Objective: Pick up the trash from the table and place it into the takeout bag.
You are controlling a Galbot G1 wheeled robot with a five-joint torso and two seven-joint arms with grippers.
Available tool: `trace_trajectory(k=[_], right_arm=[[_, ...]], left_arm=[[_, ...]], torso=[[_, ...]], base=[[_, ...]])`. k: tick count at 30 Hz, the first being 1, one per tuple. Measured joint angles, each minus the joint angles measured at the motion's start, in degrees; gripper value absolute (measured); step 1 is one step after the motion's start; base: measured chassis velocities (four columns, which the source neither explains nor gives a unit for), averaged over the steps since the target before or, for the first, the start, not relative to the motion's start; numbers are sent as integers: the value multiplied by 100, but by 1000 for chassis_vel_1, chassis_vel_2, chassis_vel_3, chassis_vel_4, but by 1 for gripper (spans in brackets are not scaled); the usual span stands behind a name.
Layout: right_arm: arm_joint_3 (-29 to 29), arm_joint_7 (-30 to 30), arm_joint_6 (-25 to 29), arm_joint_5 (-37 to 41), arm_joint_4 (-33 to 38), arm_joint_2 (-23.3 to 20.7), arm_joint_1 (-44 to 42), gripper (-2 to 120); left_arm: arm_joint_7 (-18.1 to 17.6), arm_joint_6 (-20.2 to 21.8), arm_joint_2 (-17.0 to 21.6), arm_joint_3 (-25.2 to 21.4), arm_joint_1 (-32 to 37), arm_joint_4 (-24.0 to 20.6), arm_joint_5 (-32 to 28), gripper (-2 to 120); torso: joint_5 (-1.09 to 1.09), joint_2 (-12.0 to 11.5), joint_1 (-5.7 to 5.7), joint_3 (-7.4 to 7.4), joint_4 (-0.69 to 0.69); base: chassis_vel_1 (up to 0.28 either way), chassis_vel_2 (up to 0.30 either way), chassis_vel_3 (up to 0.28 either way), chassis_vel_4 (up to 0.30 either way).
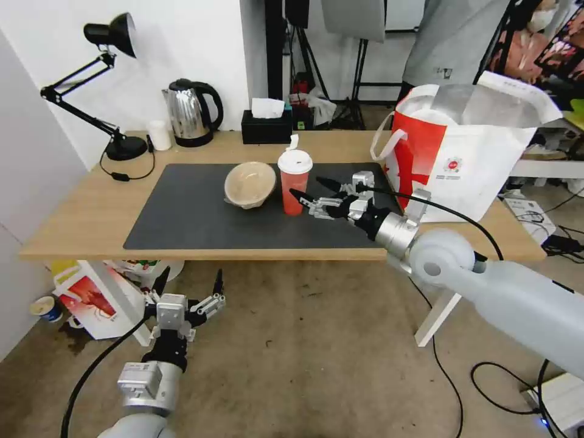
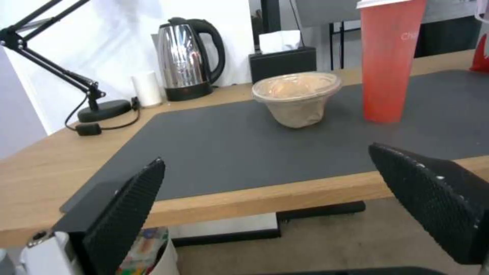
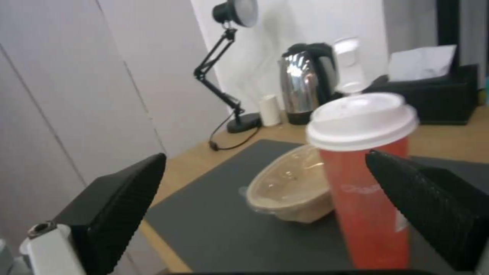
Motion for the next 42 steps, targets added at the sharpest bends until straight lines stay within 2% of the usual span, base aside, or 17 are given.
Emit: trace_trajectory(k=[12, 42], right_arm=[[76, 597, -69, -324, -17, 48, -77, 100], [-372, 586, -229, 88, -648, 590, 413, 100]], left_arm=[[0, 0, 0, 0, 0, 0, 0, 100], [0, 0, 0, 0, 0, 0, 0, 100]], torso=[[0, 0, 0, 0, 0], [0, -2, 1, 0, 0]], base=[[0, 0, 0, 0], [0, 0, 0, 0]])
